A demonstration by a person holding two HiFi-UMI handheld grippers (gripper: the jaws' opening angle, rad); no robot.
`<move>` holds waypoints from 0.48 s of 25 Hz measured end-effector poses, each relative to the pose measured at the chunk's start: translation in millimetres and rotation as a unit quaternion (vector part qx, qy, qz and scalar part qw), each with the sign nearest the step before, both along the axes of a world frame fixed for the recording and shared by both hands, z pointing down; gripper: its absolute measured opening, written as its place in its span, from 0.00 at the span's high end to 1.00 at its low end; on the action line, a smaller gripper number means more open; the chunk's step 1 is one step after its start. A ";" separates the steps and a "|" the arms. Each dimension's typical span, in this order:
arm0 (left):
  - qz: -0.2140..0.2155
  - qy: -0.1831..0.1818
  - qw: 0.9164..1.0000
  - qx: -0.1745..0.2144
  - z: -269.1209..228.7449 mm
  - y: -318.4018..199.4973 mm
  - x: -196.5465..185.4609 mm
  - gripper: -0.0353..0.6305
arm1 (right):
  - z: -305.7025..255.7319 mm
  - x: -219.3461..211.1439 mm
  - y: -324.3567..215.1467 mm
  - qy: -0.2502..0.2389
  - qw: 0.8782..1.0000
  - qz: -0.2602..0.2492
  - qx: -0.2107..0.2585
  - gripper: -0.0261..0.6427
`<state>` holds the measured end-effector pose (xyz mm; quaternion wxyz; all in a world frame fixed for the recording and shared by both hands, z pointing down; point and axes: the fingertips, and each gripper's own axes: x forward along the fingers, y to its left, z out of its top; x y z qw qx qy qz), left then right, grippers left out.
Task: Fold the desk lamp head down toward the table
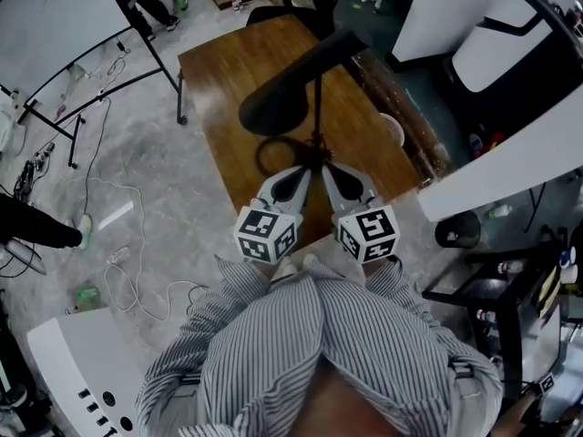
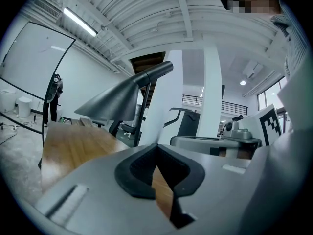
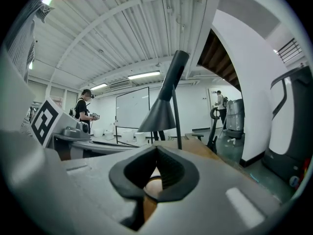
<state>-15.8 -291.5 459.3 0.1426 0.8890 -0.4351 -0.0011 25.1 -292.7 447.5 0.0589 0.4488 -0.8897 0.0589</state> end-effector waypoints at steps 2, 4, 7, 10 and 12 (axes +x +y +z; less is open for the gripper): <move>-0.002 -0.001 1.000 0.000 -1.0 0.6 -1.4 0.94 | 0.2 -1.3 2.7 -0.002 1.000 -0.001 -0.001 0.96; -0.005 -0.001 1.000 -0.001 -1.8 0.0 -3.6 0.94 | 0.1 -2.0 4.2 -0.002 1.000 -0.002 0.000 0.96; -0.009 0.002 1.000 -0.003 -2.4 -2.0 -7.1 0.94 | 1.1 -1.6 4.6 0.001 1.000 -0.002 0.000 0.96; -0.003 -0.001 1.000 -0.002 -2.9 -3.1 -5.2 0.94 | 1.1 1.1 3.0 0.007 1.000 -0.002 -0.001 0.96; -0.001 -0.002 1.000 0.001 -4.5 -4.3 -3.5 0.94 | -0.1 2.9 2.1 0.009 1.000 -0.002 0.000 0.96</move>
